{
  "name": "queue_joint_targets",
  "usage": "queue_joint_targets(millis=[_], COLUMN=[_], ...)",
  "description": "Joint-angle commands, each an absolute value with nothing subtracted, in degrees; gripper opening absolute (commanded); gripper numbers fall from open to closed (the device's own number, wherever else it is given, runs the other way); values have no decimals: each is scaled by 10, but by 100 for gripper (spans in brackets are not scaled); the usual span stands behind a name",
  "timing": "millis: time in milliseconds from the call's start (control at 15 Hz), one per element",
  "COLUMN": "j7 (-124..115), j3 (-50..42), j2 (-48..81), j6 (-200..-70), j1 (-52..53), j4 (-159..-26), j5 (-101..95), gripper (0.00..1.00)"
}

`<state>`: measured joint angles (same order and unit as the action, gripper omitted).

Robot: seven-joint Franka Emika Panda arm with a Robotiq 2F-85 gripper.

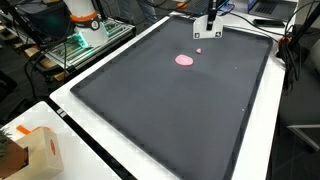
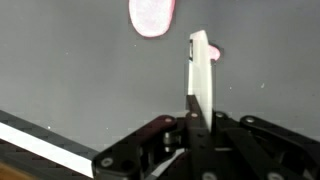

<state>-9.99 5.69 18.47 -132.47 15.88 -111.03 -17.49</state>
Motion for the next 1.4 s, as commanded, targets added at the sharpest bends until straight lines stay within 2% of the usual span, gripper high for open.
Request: queue_joint_targets(millis=[0, 800, 1333], j7=[-101, -128, -148], j3=[64, 77, 71], j2=[185, 264, 338], j6=[-1296, -1082, -998], j1=[165, 231, 262], j4=[-1088, -922, -841], j5=[-180, -235, -243], gripper=[1, 1, 1])
